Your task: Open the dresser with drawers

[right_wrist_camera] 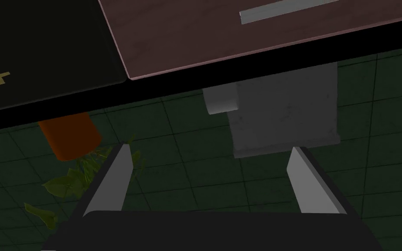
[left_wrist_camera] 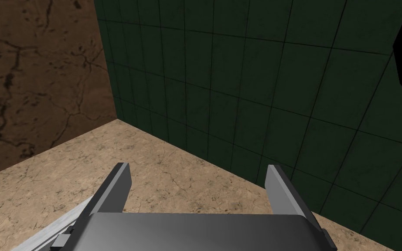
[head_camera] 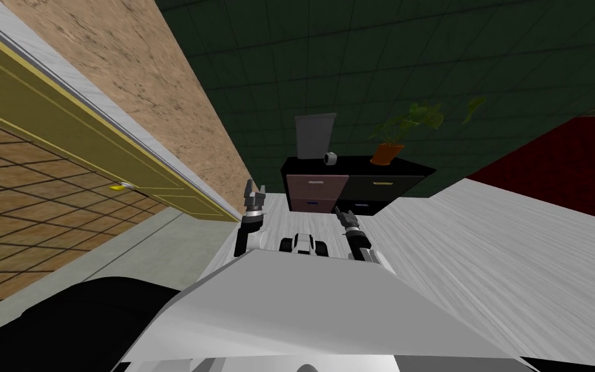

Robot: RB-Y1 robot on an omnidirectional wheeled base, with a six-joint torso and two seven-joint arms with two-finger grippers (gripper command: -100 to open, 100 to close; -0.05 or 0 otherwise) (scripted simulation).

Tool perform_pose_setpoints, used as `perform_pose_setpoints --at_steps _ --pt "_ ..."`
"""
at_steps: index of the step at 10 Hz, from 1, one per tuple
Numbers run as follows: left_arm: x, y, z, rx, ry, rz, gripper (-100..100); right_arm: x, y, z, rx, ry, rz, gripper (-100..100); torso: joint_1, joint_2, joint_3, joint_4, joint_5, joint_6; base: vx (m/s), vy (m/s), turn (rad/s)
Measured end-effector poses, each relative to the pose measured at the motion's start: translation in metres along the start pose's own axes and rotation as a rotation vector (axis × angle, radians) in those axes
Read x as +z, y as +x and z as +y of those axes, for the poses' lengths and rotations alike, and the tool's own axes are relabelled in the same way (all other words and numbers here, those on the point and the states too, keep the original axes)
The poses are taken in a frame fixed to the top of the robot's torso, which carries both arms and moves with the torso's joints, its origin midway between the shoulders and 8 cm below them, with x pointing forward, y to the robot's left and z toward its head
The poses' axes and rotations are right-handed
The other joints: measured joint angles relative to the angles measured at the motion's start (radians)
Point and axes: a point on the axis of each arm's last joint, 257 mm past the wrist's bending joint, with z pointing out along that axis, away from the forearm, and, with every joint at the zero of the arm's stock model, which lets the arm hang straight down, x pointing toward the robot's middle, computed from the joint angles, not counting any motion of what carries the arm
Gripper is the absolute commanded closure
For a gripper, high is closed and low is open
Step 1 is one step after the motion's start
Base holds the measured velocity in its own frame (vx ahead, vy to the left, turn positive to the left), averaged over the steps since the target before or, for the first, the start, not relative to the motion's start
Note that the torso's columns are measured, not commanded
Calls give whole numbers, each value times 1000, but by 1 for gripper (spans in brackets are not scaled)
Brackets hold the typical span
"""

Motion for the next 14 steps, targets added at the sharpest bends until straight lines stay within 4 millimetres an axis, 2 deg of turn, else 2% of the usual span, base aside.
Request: perform_pose_setpoints --at_steps 2,6,9,14 --pt "0 0 0 0 0 0 0 -2 13 -11 -69 44 32 -100 1 -1 0 0 0 0 27 15 38" --pt "0 0 0 0 0 0 0 -6 27 -26 -186 97 67 -100 0 0 0 0 0 0 31 13 99" --pt "0 0 0 0 0 0 0 -12 48 -42 -308 154 113 -100 1 -2 -1 0 0 0 53 23 113" --pt "0 0 0 0 0 0 0 -20 56 -65 -475 225 149 -100 0 1 0 0 0 0 38 7 90"
